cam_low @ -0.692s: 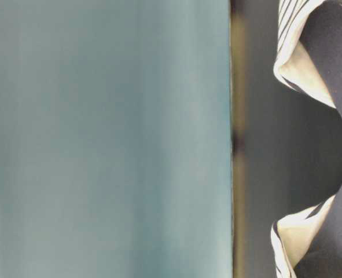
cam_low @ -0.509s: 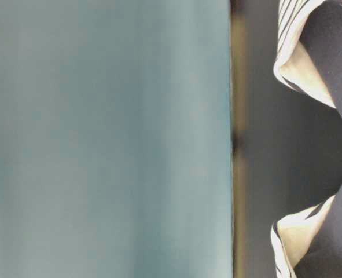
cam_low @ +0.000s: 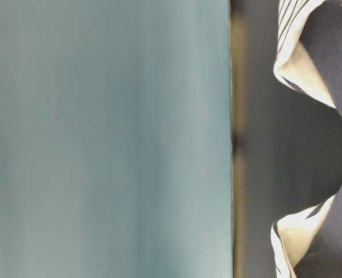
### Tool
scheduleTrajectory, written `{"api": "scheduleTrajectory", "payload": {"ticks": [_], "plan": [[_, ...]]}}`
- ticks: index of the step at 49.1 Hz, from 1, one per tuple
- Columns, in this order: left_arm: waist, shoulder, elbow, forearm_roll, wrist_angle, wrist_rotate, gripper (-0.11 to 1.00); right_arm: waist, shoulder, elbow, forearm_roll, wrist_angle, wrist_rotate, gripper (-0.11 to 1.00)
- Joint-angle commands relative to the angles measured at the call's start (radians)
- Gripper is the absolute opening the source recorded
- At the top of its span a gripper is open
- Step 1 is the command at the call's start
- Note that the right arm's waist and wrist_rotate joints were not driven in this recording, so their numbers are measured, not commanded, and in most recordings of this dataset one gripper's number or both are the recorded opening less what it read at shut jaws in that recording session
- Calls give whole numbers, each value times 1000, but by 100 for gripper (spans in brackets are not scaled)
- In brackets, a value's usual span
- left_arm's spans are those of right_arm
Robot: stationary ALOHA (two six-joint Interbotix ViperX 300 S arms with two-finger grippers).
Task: Arrange the slippers with the left arm.
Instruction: 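Move the left gripper over the left striped slipper's heel, then lower the left gripper and pinch the left slipper's upper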
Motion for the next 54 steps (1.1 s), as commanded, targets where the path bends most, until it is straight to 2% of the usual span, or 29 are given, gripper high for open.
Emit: {"api": "scheduleTrajectory", "payload": {"ticks": [1,11,17,20,24,33,37,49,54], "plan": [[3,109,-104,5,114,-48,0,0,8,-25,2,18,0,0],[23,265,-212,6,328,-74,0,0,6,-25,2,35,0,0],[26,331,-250,6,368,-89,1,0,5,-23,2,35,0,0],[28,354,-265,6,373,-104,6,0,5,-21,2,35,0,0],[26,387,-270,6,383,-137,22,0,3,-21,2,35,0,0],[26,469,-275,6,396,-179,76,0,3,-20,2,35,2,0],[26,503,-275,6,391,-181,89,0,2,-20,2,35,0,0],[32,591,-265,6,388,-181,90,0,0,-18,2,35,2,0],[44,604,-256,14,347,-183,90,0,0,-14,2,35,2,0]]}}
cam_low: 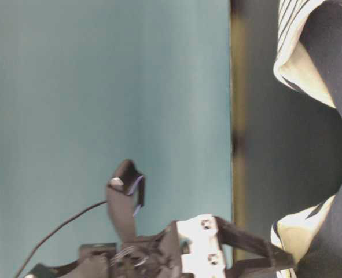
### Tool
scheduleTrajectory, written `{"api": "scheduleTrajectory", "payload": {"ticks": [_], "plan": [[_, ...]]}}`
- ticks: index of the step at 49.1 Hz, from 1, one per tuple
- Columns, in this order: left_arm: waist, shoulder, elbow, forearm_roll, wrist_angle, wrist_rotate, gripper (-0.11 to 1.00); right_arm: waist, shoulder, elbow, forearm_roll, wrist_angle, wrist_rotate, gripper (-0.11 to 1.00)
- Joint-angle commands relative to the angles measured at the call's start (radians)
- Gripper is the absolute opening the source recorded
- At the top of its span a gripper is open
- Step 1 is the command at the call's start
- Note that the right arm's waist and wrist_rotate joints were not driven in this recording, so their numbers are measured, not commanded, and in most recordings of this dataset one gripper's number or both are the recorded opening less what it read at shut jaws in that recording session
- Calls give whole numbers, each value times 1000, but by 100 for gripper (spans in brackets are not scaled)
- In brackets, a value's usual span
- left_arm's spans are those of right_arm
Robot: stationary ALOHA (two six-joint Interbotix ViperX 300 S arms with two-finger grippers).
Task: Arrange the slippers with the left arm.
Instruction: 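Lower the left gripper and pinch the left slipper's upper, then rotate the left slipper so its toe points toward the front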
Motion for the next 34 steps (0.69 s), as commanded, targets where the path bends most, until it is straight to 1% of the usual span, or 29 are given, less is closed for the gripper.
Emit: {"api": "scheduleTrajectory", "payload": {"ticks": [1,6,14,17,19,21,23,28,31,34], "plan": [[14,3,5,8,-44,0,90,0,3,-14,3,-6,0,0],[15,18,15,8,-92,-2,90,0,3,-11,2,-8,0,0],[15,40,26,9,-101,3,88,0,3,-11,2,-15,2,0],[15,37,25,8,-101,6,86,0,2,-12,2,-20,0,0],[15,35,26,8,-104,11,81,0,2,-11,3,-23,0,0],[15,34,26,8,-104,18,74,0,2,-11,2,-28,2,0],[14,34,26,8,-104,28,64,0,2,-12,2,-31,0,0],[15,26,15,9,-97,57,34,0,2,-11,2,-43,0,0],[15,14,8,8,-91,86,17,0,2,-11,2,-48,2,0],[15,-2,-5,8,-80,129,4,0,2,-9,2,-49,0,0]]}}
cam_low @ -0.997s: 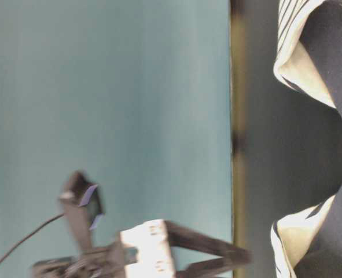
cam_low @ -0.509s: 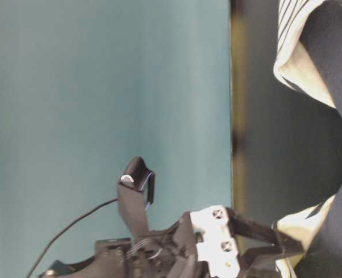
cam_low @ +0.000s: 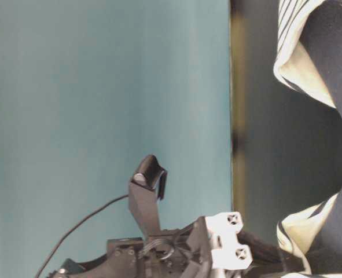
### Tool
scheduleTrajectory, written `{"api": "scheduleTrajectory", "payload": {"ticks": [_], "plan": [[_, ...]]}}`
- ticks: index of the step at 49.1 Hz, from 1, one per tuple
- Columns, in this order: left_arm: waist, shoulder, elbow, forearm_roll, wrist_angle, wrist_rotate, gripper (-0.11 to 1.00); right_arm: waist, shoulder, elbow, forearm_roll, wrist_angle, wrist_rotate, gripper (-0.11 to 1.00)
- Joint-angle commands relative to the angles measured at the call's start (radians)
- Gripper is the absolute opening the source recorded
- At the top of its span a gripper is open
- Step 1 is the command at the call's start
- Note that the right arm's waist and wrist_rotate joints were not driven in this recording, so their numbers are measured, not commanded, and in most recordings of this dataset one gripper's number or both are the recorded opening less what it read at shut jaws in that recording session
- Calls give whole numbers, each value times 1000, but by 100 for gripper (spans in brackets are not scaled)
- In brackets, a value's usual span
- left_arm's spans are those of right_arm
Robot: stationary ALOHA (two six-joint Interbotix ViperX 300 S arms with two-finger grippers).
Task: Arrange the slippers with the left arm.
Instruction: 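Rotate the left slipper so its toe points toward the front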
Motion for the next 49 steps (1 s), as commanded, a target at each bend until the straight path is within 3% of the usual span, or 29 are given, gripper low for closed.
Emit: {"api": "scheduleTrajectory", "payload": {"ticks": [1,12,18,31,49], "plan": [[-3,-43,-32,3,14,54,2,0,5,-9,2,-14,0,0],[-3,-115,-124,3,115,322,1,0,5,-6,2,-12,0,0],[-15,-133,-164,3,124,419,1,0,5,-3,2,-14,-2,0],[-11,-100,-183,9,87,446,1,0,5,0,2,-14,0,0],[-9,-15,-114,9,-98,460,1,0,3,3,3,-14,0,0]]}}
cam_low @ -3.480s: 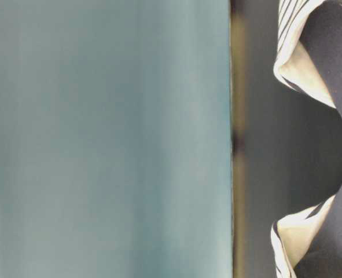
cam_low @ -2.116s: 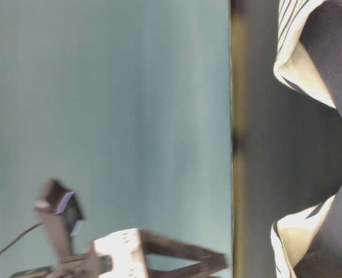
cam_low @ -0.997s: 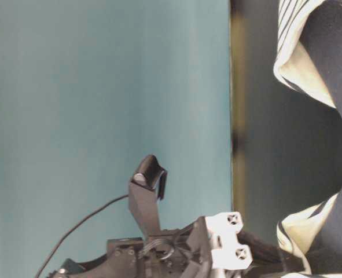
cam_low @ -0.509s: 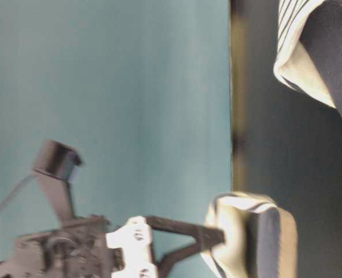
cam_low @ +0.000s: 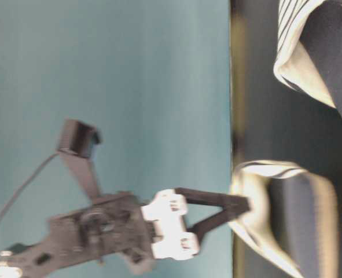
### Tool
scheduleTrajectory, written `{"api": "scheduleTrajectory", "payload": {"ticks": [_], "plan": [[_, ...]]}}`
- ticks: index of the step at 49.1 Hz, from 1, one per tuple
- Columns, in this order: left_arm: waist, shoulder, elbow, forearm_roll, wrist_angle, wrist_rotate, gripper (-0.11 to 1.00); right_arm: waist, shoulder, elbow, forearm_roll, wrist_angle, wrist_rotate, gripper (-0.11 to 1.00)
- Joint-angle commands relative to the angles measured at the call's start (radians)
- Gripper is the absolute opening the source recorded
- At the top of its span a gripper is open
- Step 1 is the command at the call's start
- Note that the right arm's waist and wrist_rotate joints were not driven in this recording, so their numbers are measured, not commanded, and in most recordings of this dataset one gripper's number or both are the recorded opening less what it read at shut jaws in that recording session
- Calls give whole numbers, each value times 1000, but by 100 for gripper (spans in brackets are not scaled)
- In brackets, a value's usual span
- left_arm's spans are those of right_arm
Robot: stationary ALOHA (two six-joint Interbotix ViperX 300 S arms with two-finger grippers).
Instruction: Arrange the slippers with the left arm.
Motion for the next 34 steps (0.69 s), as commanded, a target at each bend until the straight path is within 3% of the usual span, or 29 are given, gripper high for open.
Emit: {"api": "scheduleTrajectory", "payload": {"ticks": [1,26,29,34], "plan": [[-2,0,15,3,-48,3,1,0,3,-6,3,-9,0,0],[-20,3,104,2,-202,-9,3,0,3,-6,2,-6,0,0],[-18,2,109,2,-235,-18,13,0,3,-5,3,-6,0,0],[-18,2,109,2,-255,-38,42,0,3,-6,3,-6,0,0]]}}
